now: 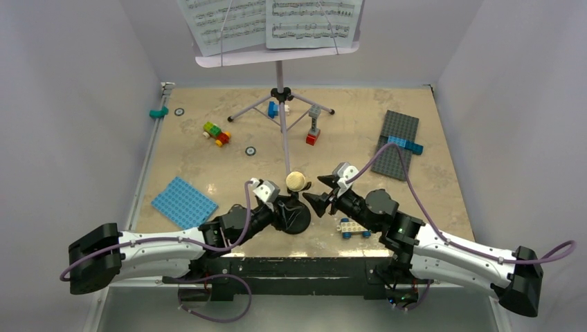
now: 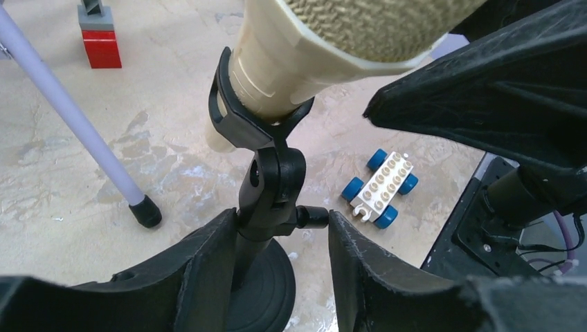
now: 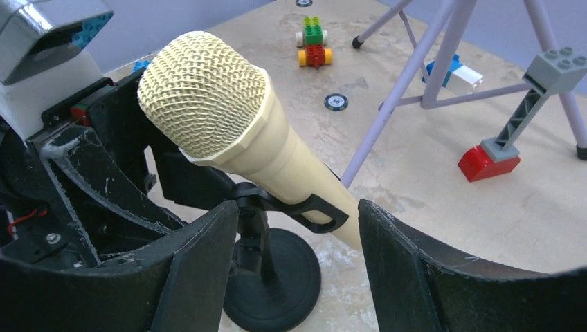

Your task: Pack up the instrument practice props

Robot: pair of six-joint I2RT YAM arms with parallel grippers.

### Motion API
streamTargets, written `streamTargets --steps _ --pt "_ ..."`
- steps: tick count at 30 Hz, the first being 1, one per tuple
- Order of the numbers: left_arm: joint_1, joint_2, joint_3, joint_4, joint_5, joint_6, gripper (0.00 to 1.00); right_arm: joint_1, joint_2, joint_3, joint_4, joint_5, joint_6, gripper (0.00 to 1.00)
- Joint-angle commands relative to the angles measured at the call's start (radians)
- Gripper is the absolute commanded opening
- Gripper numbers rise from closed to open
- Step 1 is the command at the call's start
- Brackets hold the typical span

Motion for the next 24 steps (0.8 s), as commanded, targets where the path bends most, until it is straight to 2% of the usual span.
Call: streamTargets --steps 1,9,13,15,17,19,24 --pt "0.014 0.034 0.04 0.098 0.008 0.017 0.46 -0.001 0.035 -0.012 0.167 0.014 -0.105 0.67" --pt "0.014 0.025 0.038 0.077 0.01 0.032 0.2 -0.002 0.134 -0.008 0.307 -0.006 -0.175 0.66" --pt "0.015 0.006 0.031 0.054 0.006 0.035 0.17 -0.002 0.178 -0.001 0.341 0.024 -0.189 0.66" --pt "0.015 -0.004 0.029 0.039 0.002 0.036 0.23 -0.002 0.184 -0.006 0.354 0.05 -0.187 0.68" --pt "0.014 -0.017 0.029 0.023 0.002 0.034 0.41 -0.002 0.179 -0.01 0.354 0.071 -0.183 0.69" --pt "0.014 -0.027 0.029 0.012 -0.002 0.032 0.5 -0.002 0.166 -0.017 0.346 0.086 -0.176 0.7" --pt "0.014 -0.028 0.055 -0.006 -0.009 0.036 0.6 -0.001 0.121 -0.026 0.273 0.096 -0.133 0.72"
